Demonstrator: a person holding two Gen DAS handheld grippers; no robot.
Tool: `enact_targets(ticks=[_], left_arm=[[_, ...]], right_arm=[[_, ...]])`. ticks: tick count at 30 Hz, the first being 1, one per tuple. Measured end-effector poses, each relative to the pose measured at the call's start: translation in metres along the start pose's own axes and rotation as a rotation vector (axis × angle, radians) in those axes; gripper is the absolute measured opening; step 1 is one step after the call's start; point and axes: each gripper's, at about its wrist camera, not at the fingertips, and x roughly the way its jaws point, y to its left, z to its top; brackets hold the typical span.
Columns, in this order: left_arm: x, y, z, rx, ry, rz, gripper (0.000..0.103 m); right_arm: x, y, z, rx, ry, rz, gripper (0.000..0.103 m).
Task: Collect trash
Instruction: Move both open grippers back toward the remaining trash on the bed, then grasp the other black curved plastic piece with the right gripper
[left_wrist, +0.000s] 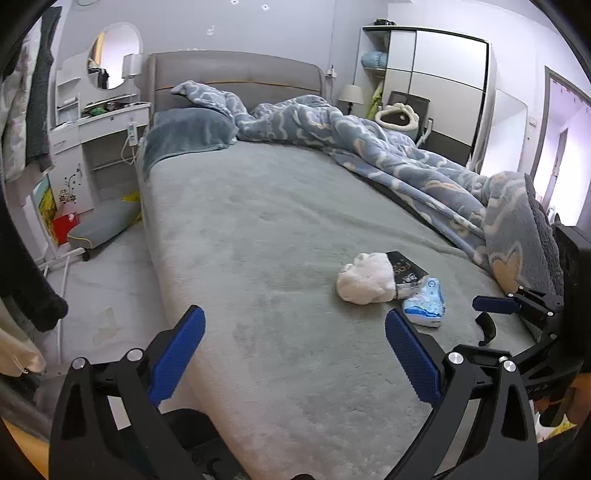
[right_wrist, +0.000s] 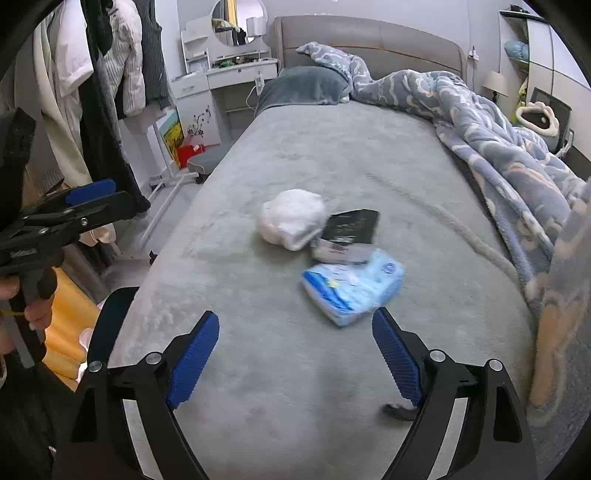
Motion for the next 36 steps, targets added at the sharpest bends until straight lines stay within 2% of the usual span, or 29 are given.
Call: enact_targets(ticks=[9,15,22,23,27,32,34,36], left_arm=[[0.028,-0.02,0.003,0.038,0.052,-0.052,0.099],[0.045,-0.03,0.005,0.066,0.077,-0.084,0.099],[0.064,-0.045,0.008,0.101,0.101,-0.129,0.099],[0.067,-0.047,0.008,0.106,0.104,-0.132,0.099],[0.076,-0.053,0.01,0.115,0.113,-0.143,0.099],[0.087,-0.053,0.014,0.106,0.115,-0.15,0.099],[0.091,-0.052,0.017,0.093,0.111,-0.155,0.099],[0.094,-0.052,0.019,0.088,0.108,-0.159,0.099]], right_arm=[[-0.012,-0.046,-0.016,0.001,-0.039,-0.007,0.087],[-0.006,-0.063,-0.025,-0.024,-0.023,-0.007,0.087],[0.002,-0.077,-0.035,-0.031,0.022,0.059,0.086],[0.004,-0.078,-0.036,-0.036,0.028,0.067,0.085],[0.008,-0.077,-0.038,-0.061,0.047,0.11,0.068],[0.013,-0.08,-0.039,-0.077,0.072,0.142,0.06],[0.014,-0.083,-0.039,-0.071,0.076,0.154,0.048],[0.013,-0.085,-0.036,-0.065,0.067,0.164,0.047]])
